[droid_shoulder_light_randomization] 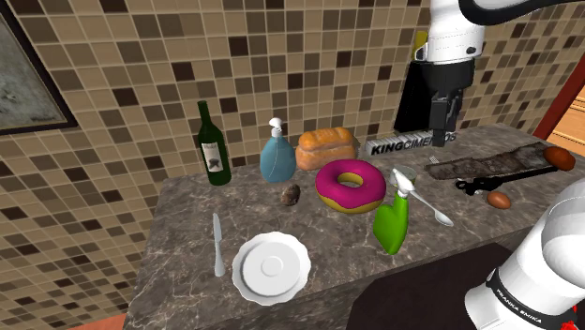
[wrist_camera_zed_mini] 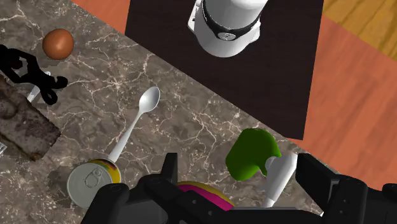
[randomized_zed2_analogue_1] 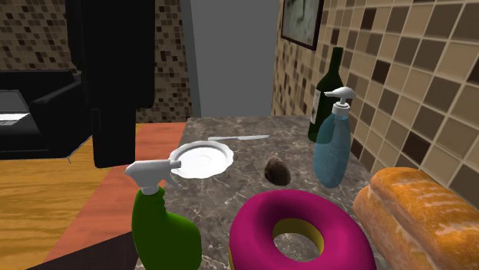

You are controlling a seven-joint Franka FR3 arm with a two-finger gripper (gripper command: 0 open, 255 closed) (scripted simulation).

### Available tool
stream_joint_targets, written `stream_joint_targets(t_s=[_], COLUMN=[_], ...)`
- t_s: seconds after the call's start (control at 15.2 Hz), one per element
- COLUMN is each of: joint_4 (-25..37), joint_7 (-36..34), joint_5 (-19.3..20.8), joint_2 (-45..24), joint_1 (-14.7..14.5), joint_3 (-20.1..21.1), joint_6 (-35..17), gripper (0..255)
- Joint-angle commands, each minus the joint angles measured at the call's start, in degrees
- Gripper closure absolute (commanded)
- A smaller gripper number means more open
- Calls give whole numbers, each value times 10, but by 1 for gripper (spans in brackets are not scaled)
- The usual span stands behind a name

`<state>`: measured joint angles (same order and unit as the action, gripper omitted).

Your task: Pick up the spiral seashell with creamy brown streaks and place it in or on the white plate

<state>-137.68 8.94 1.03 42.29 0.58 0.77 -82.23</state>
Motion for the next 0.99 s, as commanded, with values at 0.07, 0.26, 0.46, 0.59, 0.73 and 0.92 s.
stream_joint_targets(t_s=[0.07, 0.26, 0.46, 0.59, 0.73, 0.92], joint_4=[-7, -22, -28, -28, -23, -10], joint_7=[-24, -94, -163, -207, -252, -319], joint_5=[-11, -43, -69, -84, -95, -104], joint_2=[-6, -31, -66, -94, -126, -181], joint_1=[0, 2, 3, 5, 8, 13], joint_3=[11, 46, 80, 102, 123, 153], joint_6=[-15, -62, -113, -147, -182, -233], gripper=[0, 0, 0, 0, 0, 0])
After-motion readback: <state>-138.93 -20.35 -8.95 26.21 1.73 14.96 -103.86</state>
